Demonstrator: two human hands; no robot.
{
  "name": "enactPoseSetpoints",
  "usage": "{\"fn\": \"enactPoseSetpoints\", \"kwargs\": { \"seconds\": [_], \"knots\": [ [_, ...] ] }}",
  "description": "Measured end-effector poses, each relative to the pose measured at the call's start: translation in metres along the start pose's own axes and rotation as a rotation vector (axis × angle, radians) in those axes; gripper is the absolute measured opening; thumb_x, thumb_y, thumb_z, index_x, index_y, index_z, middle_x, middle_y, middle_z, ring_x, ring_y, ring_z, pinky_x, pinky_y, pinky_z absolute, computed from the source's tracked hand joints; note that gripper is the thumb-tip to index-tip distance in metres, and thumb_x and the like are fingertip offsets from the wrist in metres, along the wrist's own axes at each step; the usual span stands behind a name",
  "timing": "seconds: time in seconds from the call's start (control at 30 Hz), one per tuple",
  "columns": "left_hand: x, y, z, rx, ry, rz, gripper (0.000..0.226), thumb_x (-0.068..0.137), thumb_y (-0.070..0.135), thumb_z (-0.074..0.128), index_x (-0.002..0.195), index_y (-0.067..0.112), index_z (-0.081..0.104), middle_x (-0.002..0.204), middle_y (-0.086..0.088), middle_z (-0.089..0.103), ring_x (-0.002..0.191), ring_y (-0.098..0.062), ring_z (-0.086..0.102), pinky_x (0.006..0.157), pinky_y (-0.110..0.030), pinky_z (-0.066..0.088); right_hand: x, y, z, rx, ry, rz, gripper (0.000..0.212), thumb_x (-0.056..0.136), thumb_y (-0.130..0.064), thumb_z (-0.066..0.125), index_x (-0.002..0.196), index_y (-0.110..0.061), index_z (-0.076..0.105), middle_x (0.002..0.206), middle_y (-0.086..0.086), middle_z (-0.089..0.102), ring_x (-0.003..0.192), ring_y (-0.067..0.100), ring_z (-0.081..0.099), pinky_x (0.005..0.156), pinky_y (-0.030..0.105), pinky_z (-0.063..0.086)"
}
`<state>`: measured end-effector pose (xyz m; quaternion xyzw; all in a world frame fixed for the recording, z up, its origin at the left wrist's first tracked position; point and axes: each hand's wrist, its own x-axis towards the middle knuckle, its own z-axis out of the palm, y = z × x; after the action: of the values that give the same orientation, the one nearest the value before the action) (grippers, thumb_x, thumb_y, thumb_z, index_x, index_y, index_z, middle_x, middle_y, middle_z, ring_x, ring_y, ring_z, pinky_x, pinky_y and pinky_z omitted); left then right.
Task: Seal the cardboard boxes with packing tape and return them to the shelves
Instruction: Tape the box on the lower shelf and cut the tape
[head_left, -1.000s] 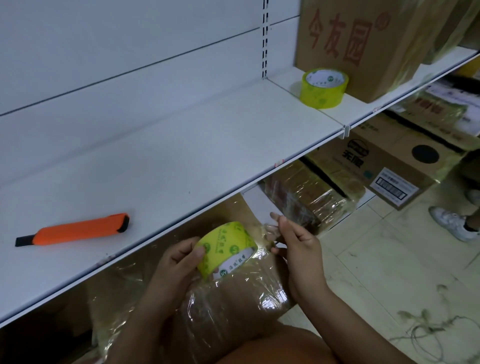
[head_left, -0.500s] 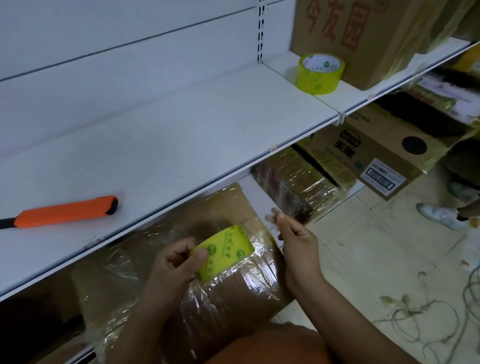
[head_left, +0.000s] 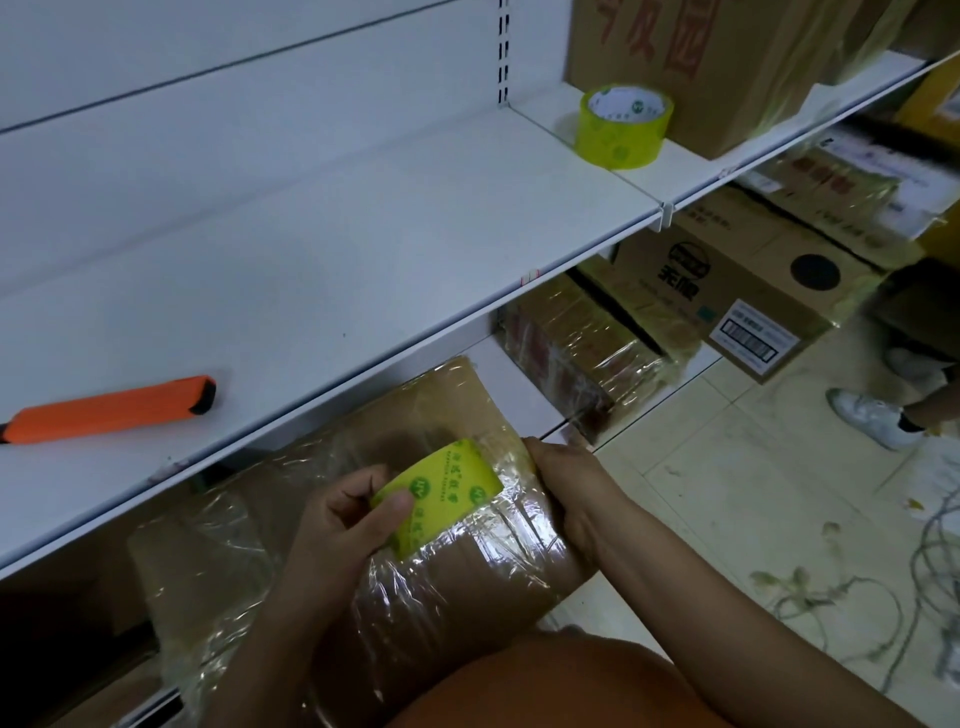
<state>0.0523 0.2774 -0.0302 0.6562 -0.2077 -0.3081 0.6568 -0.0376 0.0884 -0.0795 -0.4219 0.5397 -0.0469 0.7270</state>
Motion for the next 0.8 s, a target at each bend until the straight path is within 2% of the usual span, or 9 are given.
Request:
{"fn": "enactPoseSetpoints", "kwargs": {
  "seconds": [0.07,0.13,0.2,0.27,0.37,0.5,0.57,0.63,0.8],
  "knots": [
    [0.0,0.0,0.0,0.013,-0.011,-0.005,0.021,0.077,0.016,0.059,0.056,0.014,0.058,0.051,0.0,0.046,0.045,-0.005,0.044,0.045,-0.015,0.039,0.0,-0.001,-0.002,-0.084,0.049,-0.074,0.032,0.09,-0.026,0.07,0.116,-0.008,0.065,0.105,0.008,0.07,0.063,0.011,0.068,0.06,0.024,0.055],
    [0.001,-0.001,0.0,0.037,-0.023,-0.002,0.024,0.078,0.021,0.06,0.054,0.019,0.06,0.05,0.003,0.046,0.045,-0.004,0.044,0.046,-0.014,0.039,-0.007,0.0,-0.005,-0.179,0.189,-0.337,0.037,0.096,-0.028,0.065,0.131,-0.02,0.059,0.117,-0.004,0.062,0.083,0.002,0.067,0.076,0.025,0.051],
    [0.003,-0.002,-0.004,0.055,-0.039,-0.01,0.031,0.079,0.04,0.071,0.057,0.02,0.062,0.053,0.003,0.048,0.047,-0.006,0.045,0.047,-0.016,0.04,-0.01,0.003,-0.004,-0.321,0.237,-0.631,0.037,0.102,-0.038,0.052,0.134,-0.022,0.06,0.131,-0.004,0.063,0.116,0.011,0.06,0.101,0.035,0.046],
    [0.005,-0.003,-0.009,0.062,-0.053,-0.018,0.05,0.067,0.065,0.079,0.06,0.018,0.061,0.055,0.0,0.048,0.05,-0.009,0.045,0.049,-0.021,0.04,-0.012,0.001,0.007,-0.556,0.135,-0.779,0.046,0.104,-0.048,0.04,0.139,-0.023,0.058,0.137,-0.001,0.061,0.127,0.016,0.054,0.108,0.038,0.043],
    [0.007,0.001,-0.007,0.112,-0.044,-0.023,0.057,0.063,0.07,0.078,0.059,0.017,0.057,0.056,-0.002,0.044,0.05,-0.009,0.041,0.048,-0.02,0.035,-0.006,-0.004,0.024,-0.873,0.093,-0.775,0.05,0.105,-0.053,0.025,0.139,-0.03,0.054,0.127,0.003,0.068,0.118,0.027,0.06,0.095,0.041,0.048],
    [0.008,0.034,-0.02,0.35,-0.026,0.054,0.05,0.075,0.056,0.068,0.057,0.014,0.047,0.053,0.003,0.036,0.049,-0.006,0.034,0.046,-0.021,0.029,-0.005,-0.011,0.032,-1.087,0.23,-0.796,0.053,0.105,-0.051,0.016,0.142,-0.029,0.048,0.111,0.008,0.072,0.103,0.034,0.066,0.081,0.04,0.05],
    [-0.001,0.056,-0.054,0.612,-0.032,0.061,0.05,0.075,0.063,0.069,0.06,0.017,0.057,0.051,-0.002,0.042,0.048,-0.006,0.038,0.046,-0.023,0.03,-0.005,-0.015,0.034,-1.134,0.272,-0.817,0.054,0.105,-0.049,0.014,0.142,-0.029,0.049,0.107,0.009,0.072,0.099,0.034,0.067,0.078,0.038,0.048],
    [-0.024,0.071,-0.094,0.799,-0.071,-0.04,0.055,0.071,0.074,0.068,0.073,0.019,0.068,0.055,-0.006,0.055,0.046,-0.007,0.046,0.046,-0.023,0.036,-0.007,-0.019,0.038,-1.165,0.276,-0.841,0.053,0.106,-0.047,0.015,0.14,-0.027,0.051,0.106,0.011,0.072,0.098,0.034,0.066,0.074,0.037,0.046],
    [-0.07,0.084,-0.161,1.201,-0.011,-0.151,0.078,0.049,0.105,0.036,0.08,0.04,0.067,0.056,0.01,0.06,0.05,-0.006,0.057,0.053,-0.034,0.049,-0.01,-0.027,0.048,-1.169,0.276,-0.816,0.049,0.108,-0.045,0.019,0.131,-0.023,0.057,0.106,0.017,0.07,0.101,0.038,0.064,0.071,0.036,0.032]
  ]
}}
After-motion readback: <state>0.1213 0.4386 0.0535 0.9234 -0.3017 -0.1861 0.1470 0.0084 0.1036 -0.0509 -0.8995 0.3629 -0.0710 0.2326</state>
